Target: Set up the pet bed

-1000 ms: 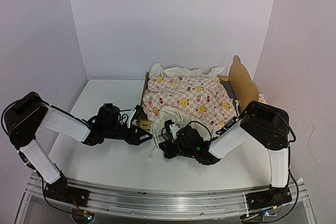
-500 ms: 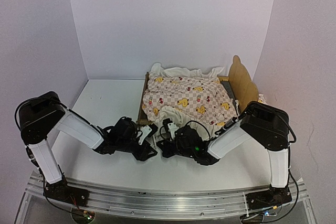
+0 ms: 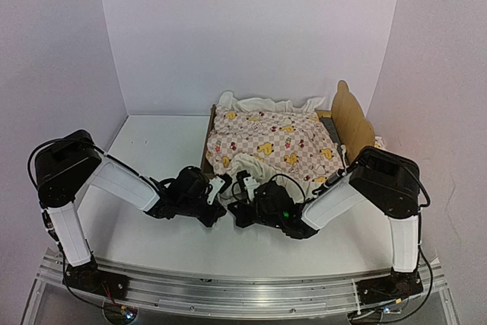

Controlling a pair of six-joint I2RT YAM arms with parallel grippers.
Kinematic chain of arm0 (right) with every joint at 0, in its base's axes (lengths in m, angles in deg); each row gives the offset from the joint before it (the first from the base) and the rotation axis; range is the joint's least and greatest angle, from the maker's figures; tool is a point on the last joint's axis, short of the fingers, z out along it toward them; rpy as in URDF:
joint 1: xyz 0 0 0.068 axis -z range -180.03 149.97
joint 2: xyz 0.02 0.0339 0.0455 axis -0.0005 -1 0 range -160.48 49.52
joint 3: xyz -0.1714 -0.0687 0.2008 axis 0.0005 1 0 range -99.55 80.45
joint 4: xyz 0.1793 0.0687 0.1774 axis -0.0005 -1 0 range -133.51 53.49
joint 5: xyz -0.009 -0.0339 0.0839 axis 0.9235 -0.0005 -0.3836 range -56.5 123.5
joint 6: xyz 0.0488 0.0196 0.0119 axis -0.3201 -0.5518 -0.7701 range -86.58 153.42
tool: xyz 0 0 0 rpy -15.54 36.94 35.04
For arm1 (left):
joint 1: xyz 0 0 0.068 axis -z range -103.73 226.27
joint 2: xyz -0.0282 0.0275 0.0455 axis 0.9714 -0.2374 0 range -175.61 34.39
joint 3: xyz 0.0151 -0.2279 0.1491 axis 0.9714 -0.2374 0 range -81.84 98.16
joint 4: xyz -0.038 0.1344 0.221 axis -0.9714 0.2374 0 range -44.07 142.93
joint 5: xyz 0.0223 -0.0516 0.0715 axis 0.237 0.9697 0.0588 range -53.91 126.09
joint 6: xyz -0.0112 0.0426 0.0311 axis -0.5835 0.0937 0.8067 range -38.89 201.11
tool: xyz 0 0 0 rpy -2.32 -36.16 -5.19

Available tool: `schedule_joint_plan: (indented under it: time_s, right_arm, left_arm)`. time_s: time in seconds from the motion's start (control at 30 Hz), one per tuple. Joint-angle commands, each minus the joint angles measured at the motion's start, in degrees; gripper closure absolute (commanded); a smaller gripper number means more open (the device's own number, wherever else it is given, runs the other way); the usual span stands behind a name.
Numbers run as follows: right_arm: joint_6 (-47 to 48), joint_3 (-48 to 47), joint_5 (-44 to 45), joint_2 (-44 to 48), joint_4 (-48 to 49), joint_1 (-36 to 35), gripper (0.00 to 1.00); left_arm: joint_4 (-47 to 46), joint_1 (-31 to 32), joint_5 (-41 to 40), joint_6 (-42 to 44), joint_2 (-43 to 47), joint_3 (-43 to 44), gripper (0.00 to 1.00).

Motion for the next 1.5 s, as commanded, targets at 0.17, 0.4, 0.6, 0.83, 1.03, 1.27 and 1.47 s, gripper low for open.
schedule_joint_plan:
  time_s: [0.17, 0.4, 0.6, 0.83, 1.03, 1.27, 1.47]
  right_arm:
    - [3.97, -5.72, 0.10, 4.96, -4.54, 0.71, 1.00]
    - [2.55, -6.23, -1.31, 4.61, -4.54, 0.69, 1.00]
    - [2.93, -5.34, -1.12, 5.27, -4.54, 0.71, 1.00]
    - [7.76, -6.97, 0.07, 9.06, -9.44, 1.09, 1.00]
    - [14.77, -12.37, -3.06, 12.62, -19.70, 2.24, 1.00]
    - [18.18, -15.60, -3.56, 15.87, -24.83, 5.72, 1.00]
    - [21.96, -21.14, -1.51, 14.93, -30.69, 9.69, 1.00]
  left_arm:
    - [18.03, -0.81, 2.24, -4.78, 3.13, -1.77, 0.66]
    - [17.52, -0.69, 0.04, -6.66, 4.00, -3.26, 0.60]
    - [15.44, -0.81, -1.89, -7.95, 1.62, -4.13, 0.91]
    - [24.15, -3.89, 1.51, -5.27, 5.66, 1.33, 1.00]
    - [37.53, -13.30, 8.57, 15.71, 12.21, 8.87, 1.00]
    - [43.67, -16.41, 6.11, 31.63, 19.31, 1.91, 1.00]
    - [37.08, -20.58, 3.01, 38.92, 23.03, -6.52, 1.00]
